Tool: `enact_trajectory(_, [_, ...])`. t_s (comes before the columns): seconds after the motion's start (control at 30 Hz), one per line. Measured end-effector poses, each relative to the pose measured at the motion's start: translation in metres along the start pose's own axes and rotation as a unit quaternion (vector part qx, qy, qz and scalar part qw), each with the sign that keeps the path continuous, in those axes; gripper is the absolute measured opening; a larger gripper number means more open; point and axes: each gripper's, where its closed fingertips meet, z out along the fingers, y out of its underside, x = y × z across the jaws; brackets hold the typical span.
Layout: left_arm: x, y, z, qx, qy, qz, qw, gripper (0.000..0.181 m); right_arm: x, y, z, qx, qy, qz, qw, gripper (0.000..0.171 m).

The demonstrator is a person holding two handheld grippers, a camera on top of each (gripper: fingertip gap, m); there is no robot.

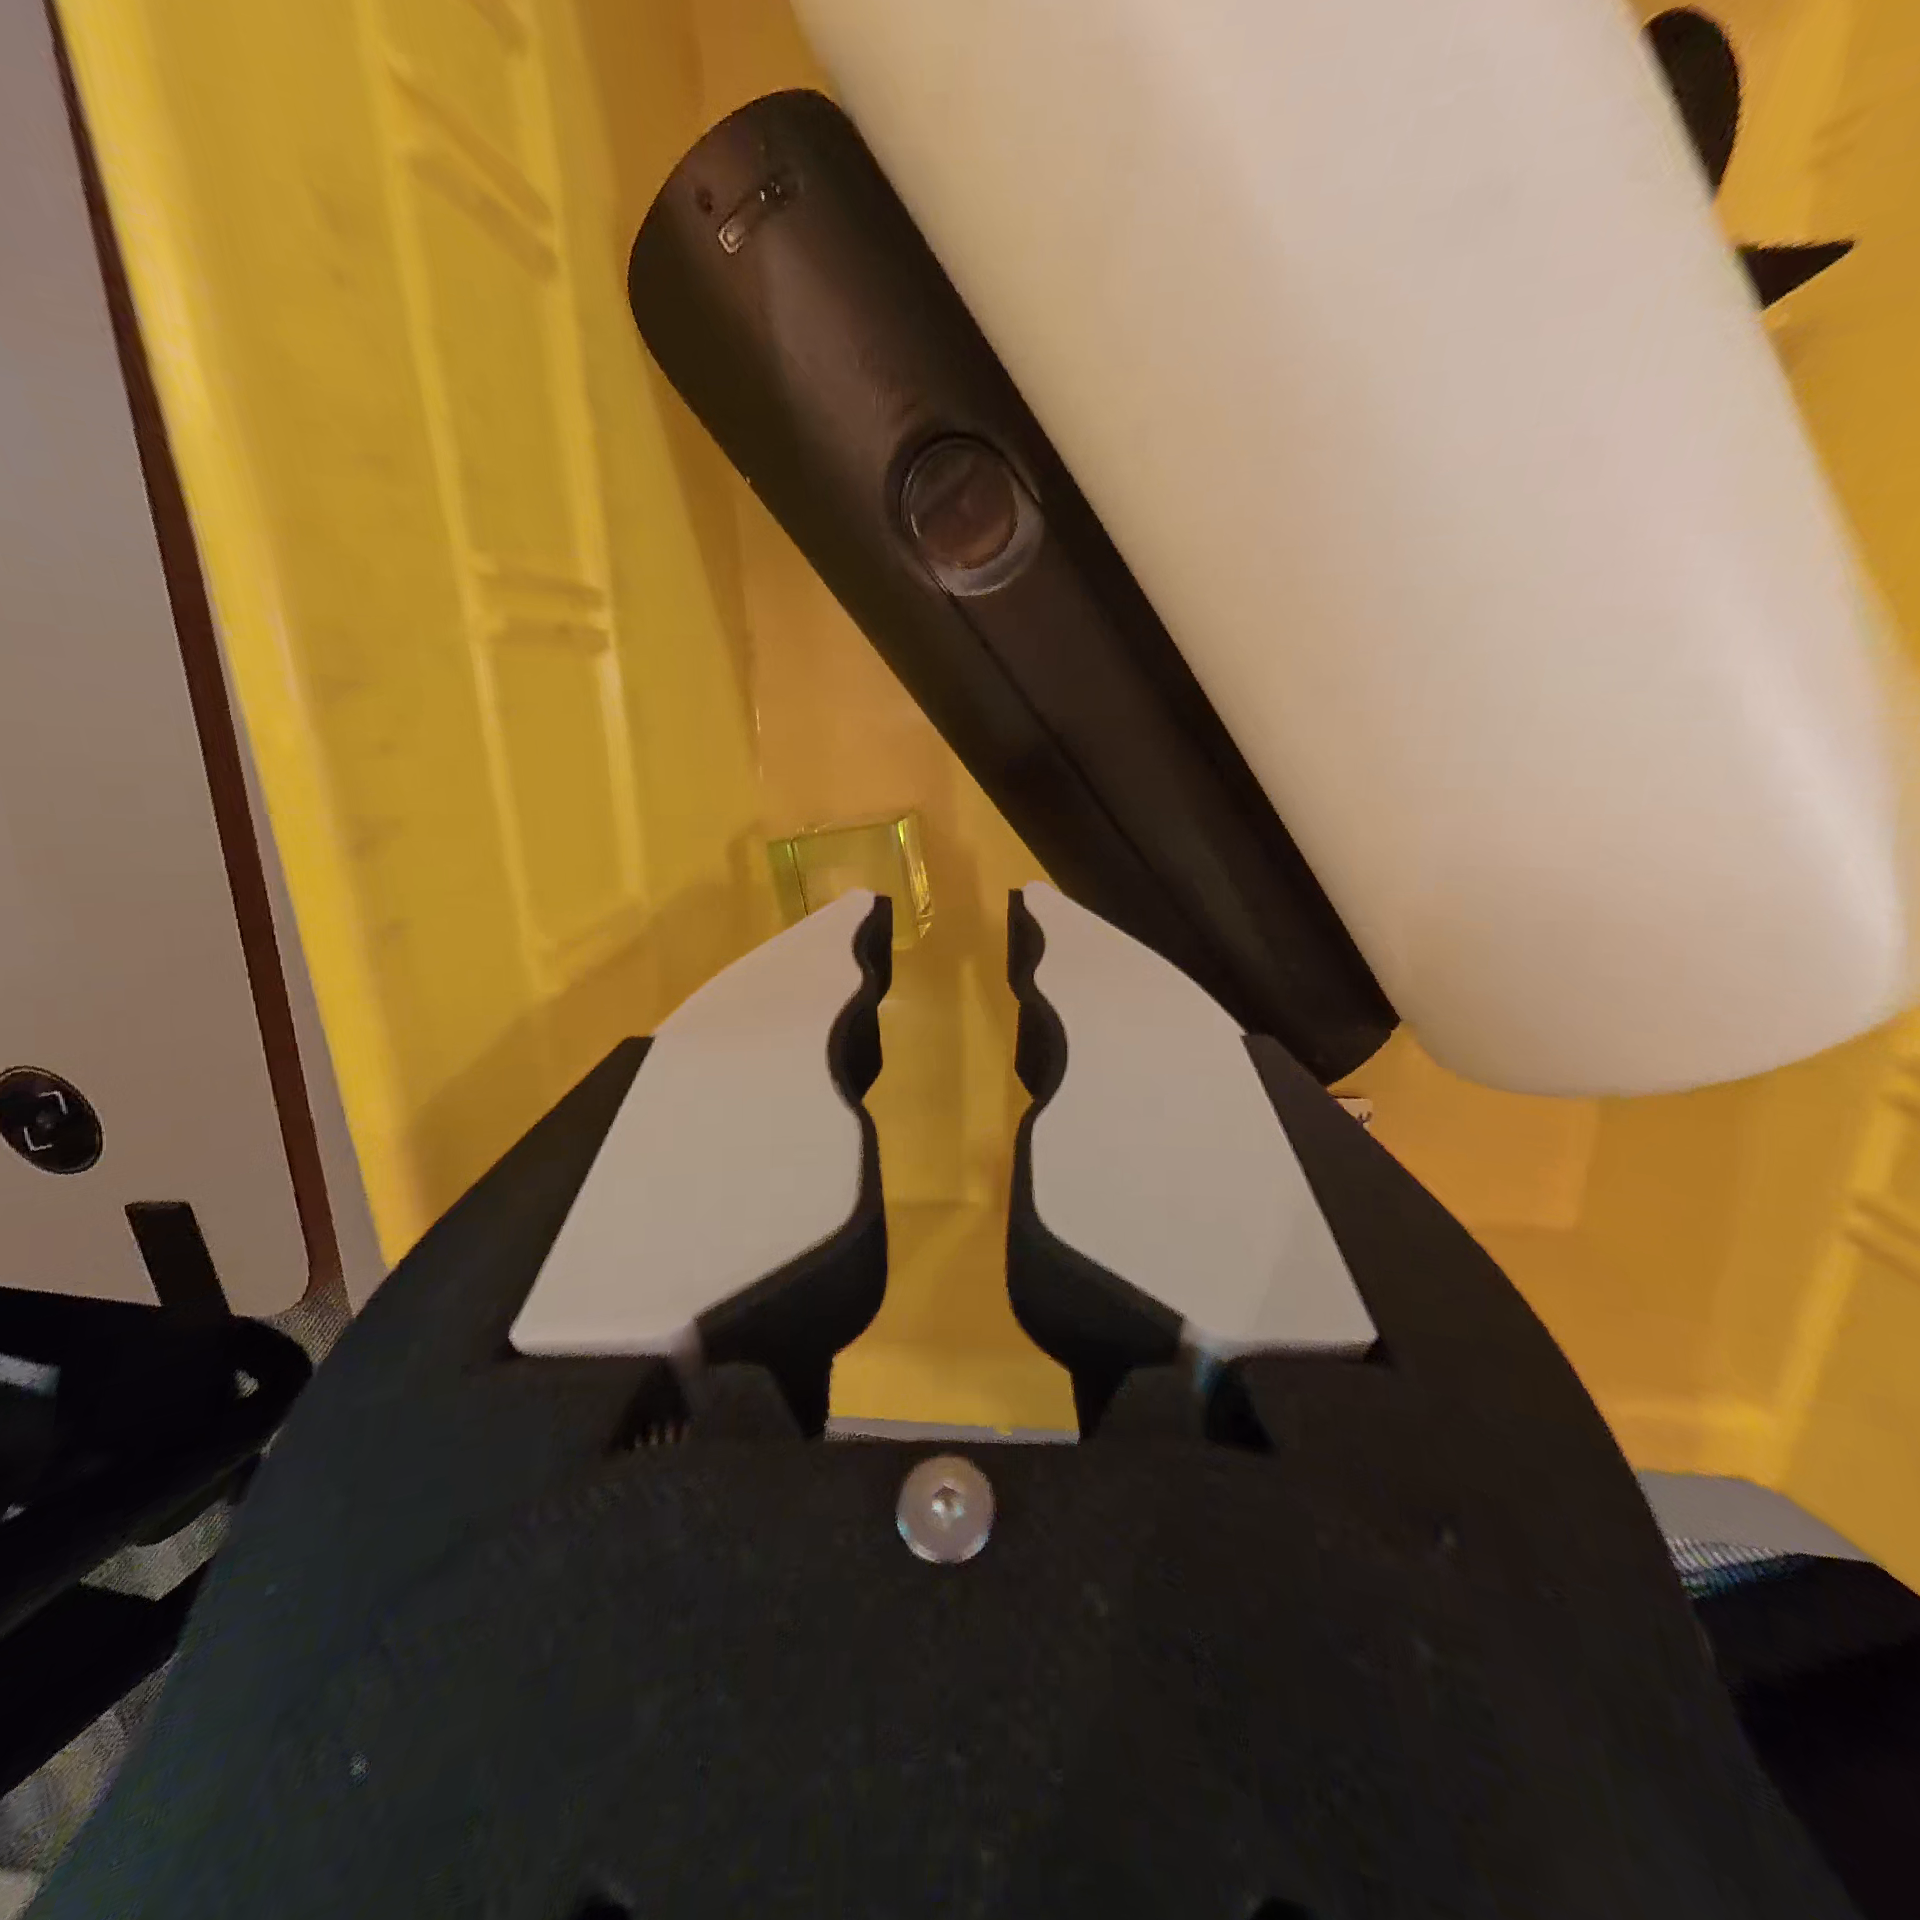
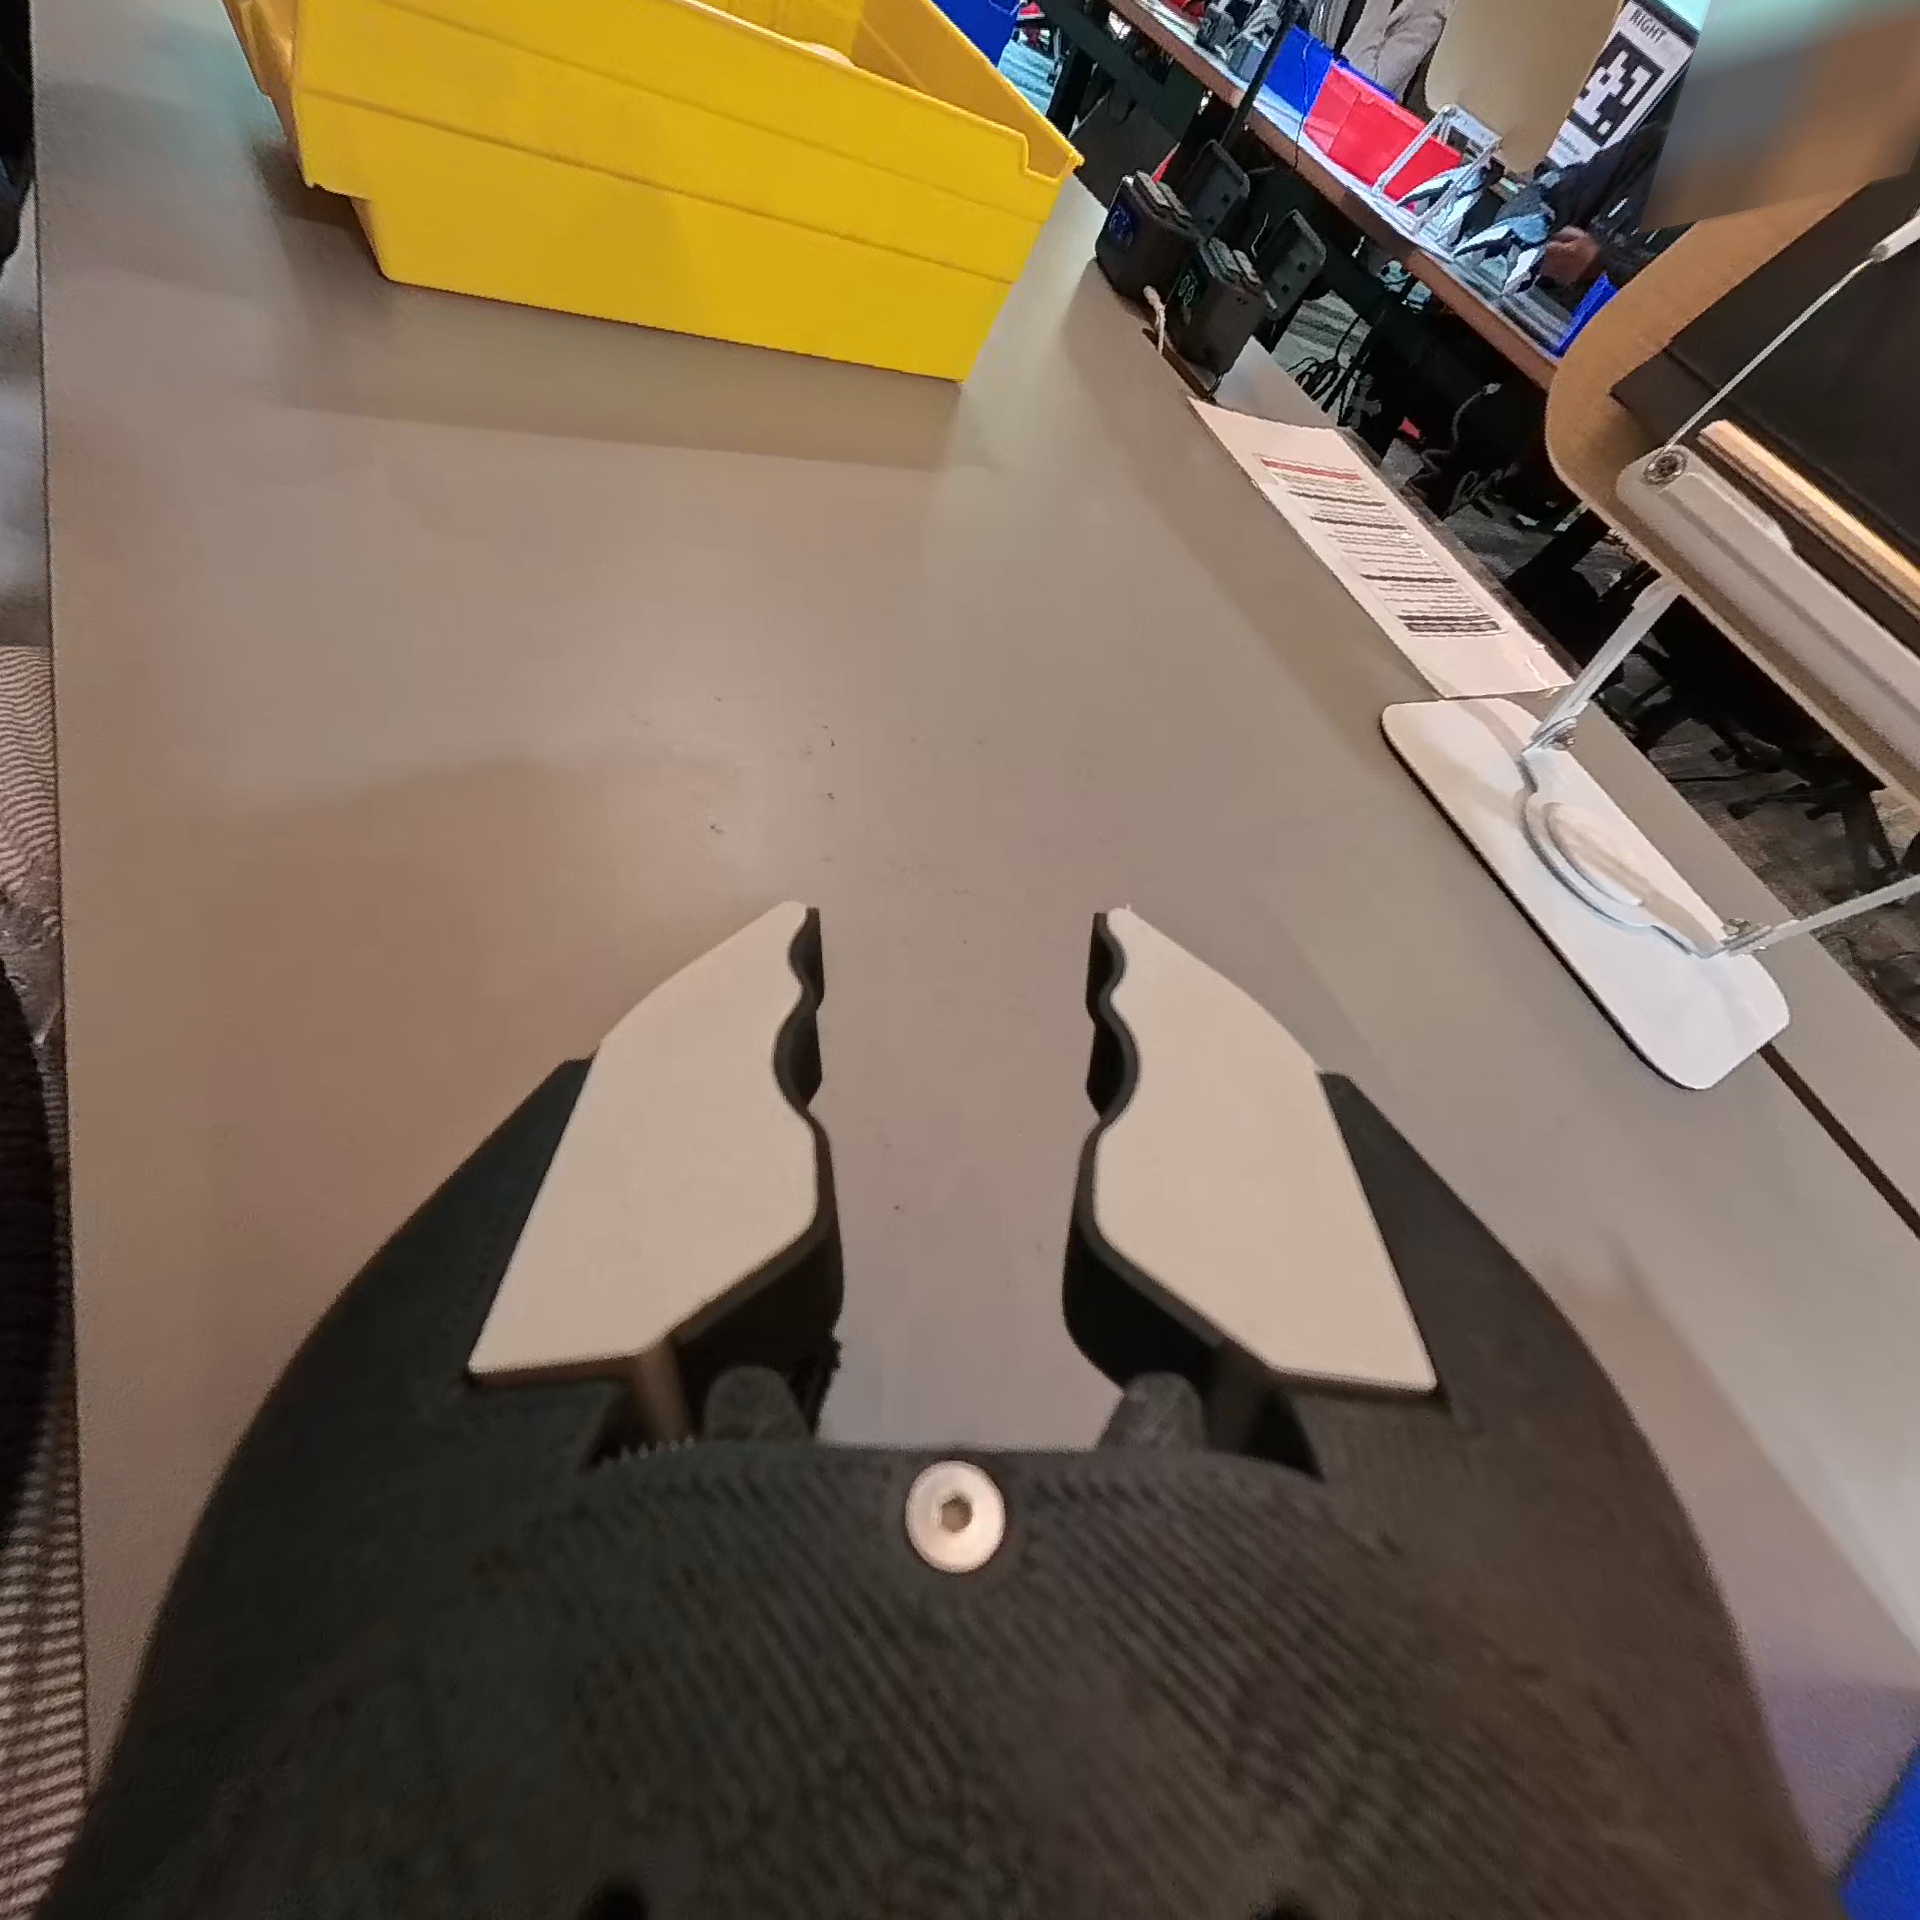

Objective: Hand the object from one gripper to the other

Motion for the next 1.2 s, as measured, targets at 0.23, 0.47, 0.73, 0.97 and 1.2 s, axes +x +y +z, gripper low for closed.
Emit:
enact_trajectory(0.23, [-0.01,0.003,0.01,-0.009,-0.03,0.001,1.0,0.041,-0.001,0.0,0.0,0.001,-0.004,-0.001,1.0,0.049])
enact_trajectory(0.47, [0.008,0.007,0.003,-0.018,0.036,0.003,0.999,0.017,-0.003,0.0,0.001,0.0,-0.007,-0.004,1.0,0.05])
enact_trajectory(0.73, [-0.011,-0.009,0.004,0.022,-0.035,0.008,0.999,0.02,-0.004,0.0,0.001,0.001,-0.008,-0.004,1.0,0.049])
enact_trajectory(0.97, [-0.017,-0.011,0.014,0.027,-0.055,0.001,0.998,0.028,-0.004,0.0,0.001,0.001,-0.009,-0.004,1.0,0.049])
enact_trajectory(1.2, [-0.016,0.0,0.024,-0.016,-0.063,0.004,0.998,0.033,-0.005,0.0,0.001,0.0,-0.011,-0.007,1.0,0.049])
